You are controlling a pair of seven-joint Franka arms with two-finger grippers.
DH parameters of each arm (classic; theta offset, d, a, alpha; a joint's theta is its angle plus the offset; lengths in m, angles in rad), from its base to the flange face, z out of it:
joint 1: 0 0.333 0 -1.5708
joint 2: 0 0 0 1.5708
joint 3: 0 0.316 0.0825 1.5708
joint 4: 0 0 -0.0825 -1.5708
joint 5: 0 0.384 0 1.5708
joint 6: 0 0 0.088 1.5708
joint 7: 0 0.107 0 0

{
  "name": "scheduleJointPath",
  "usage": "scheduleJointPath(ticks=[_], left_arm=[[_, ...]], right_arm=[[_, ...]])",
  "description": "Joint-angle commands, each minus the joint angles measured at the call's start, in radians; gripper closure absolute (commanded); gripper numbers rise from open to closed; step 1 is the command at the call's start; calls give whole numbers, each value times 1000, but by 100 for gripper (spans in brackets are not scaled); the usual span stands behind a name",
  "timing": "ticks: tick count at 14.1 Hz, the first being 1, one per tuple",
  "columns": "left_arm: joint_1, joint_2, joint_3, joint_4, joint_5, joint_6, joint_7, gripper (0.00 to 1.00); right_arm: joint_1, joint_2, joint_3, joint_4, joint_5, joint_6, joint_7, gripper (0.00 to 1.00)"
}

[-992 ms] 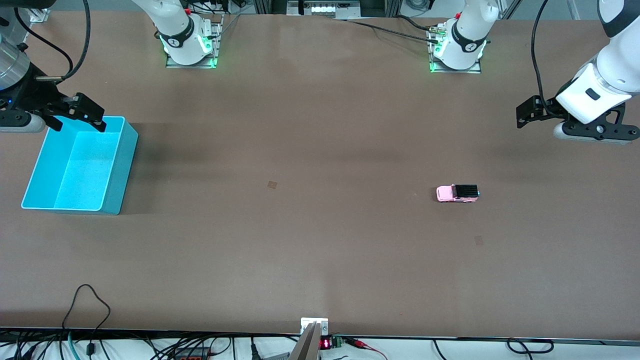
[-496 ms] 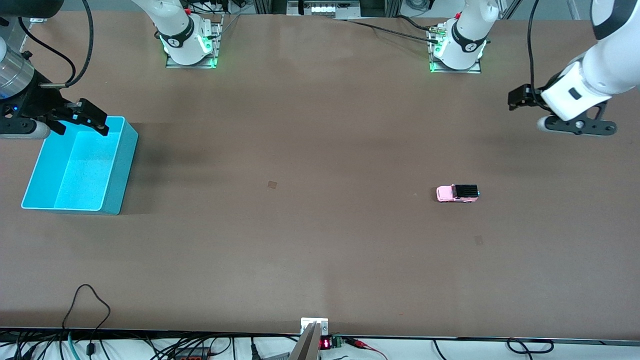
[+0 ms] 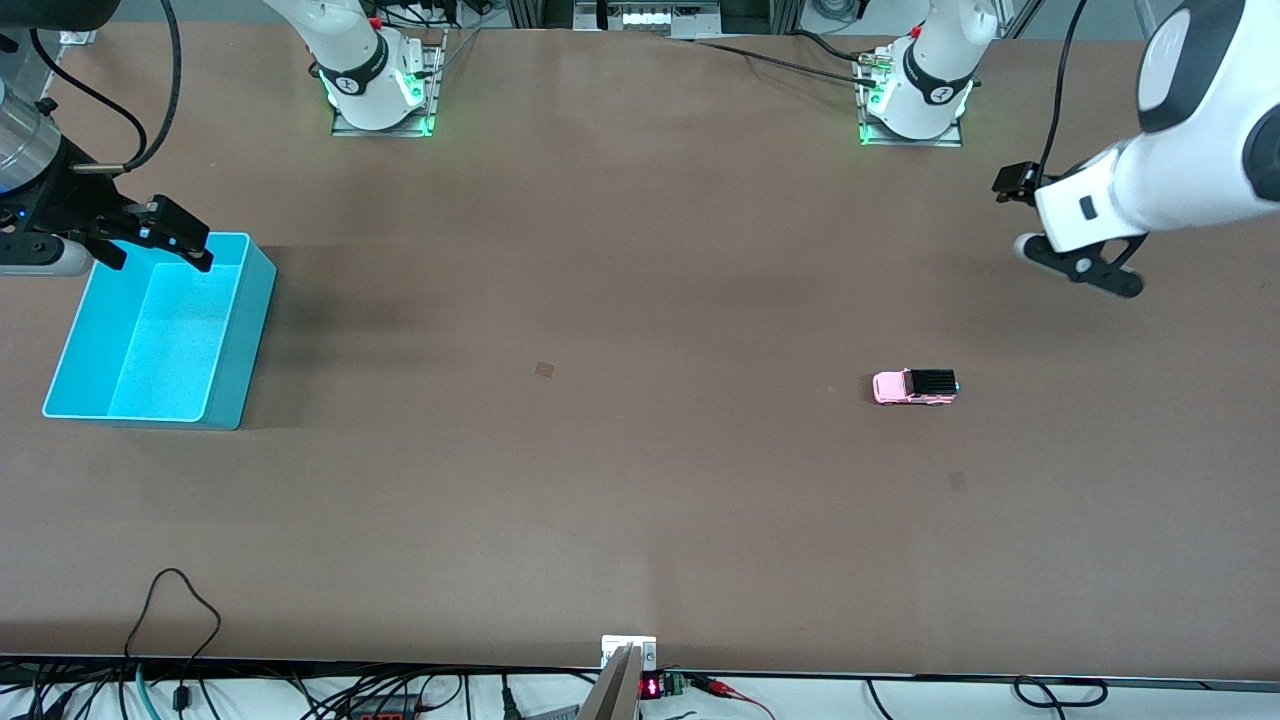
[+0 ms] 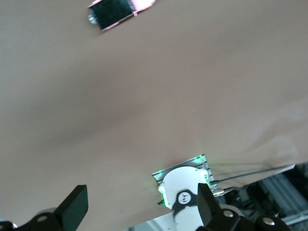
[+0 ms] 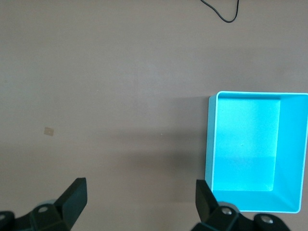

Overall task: Wind and store pink jeep toy
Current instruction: 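Lower the left gripper onto the pink jeep and grasp it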

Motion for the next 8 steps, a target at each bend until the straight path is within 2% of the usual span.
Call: scheduleJointPath(ticks=[1,5,8], left_arm=[[16,74,0,24,-10,59,238,0],[52,200,0,6,-4,288,618,0],[46,235,0,-93,-1,527,787,0]], right_arm=[[-5,1,1,14,3,-5,-10,0],[-6,1,1,13,2,-7,-10,0],[-8,3,1,13,0,-7,-10,0]])
